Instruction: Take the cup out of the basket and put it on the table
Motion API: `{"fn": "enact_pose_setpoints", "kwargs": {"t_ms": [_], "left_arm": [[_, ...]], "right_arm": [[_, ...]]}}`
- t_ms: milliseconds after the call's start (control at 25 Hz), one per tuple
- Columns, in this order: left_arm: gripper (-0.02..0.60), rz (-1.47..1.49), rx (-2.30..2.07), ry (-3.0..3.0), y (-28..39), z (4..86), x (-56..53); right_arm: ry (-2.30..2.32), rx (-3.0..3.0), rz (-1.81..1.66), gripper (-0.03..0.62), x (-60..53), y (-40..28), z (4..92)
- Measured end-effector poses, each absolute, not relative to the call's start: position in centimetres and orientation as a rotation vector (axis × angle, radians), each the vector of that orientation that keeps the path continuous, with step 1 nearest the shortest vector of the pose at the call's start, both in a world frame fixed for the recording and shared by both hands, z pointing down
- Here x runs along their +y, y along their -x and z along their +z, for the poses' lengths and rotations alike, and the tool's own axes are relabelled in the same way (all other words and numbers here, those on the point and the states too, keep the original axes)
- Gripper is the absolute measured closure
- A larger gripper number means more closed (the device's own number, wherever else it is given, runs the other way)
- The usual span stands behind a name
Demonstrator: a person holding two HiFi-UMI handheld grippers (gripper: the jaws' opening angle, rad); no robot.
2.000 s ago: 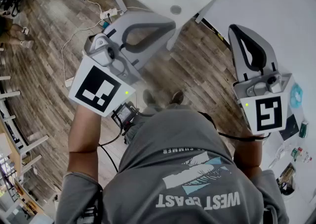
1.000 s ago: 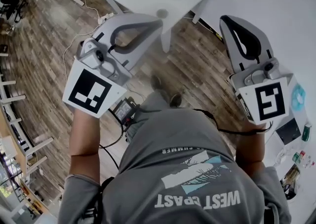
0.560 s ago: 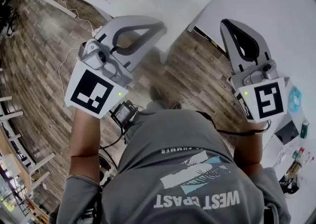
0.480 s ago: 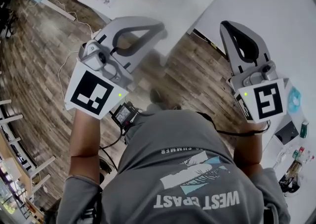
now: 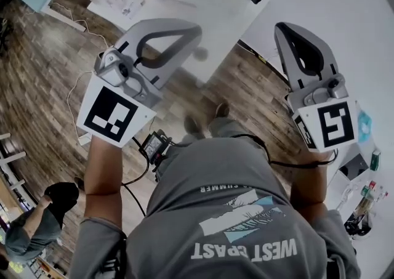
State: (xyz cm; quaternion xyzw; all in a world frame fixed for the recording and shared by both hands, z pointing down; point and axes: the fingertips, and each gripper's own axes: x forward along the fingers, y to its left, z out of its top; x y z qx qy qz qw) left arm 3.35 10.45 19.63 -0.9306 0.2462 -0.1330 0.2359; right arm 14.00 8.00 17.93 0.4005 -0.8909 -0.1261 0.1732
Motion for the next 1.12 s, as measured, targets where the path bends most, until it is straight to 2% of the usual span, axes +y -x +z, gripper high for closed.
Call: {"fn": "enact_pose_setpoints", "kwargs": {"t_ms": [680,1120], "left_arm": [[0.571,-0.518,0.888,2.539,-7.5,21.1,0.9],[0.571,-0.518,0.843,2.560,-5.2,21.5,-3.0]], "right_arm": [[-0.929,-2.669,-0.306,0.582,-4.2,-17.3,20.1],[-0.978,-2.621,-0.275,0.582,-8.7,-15.5,21.1]]}}
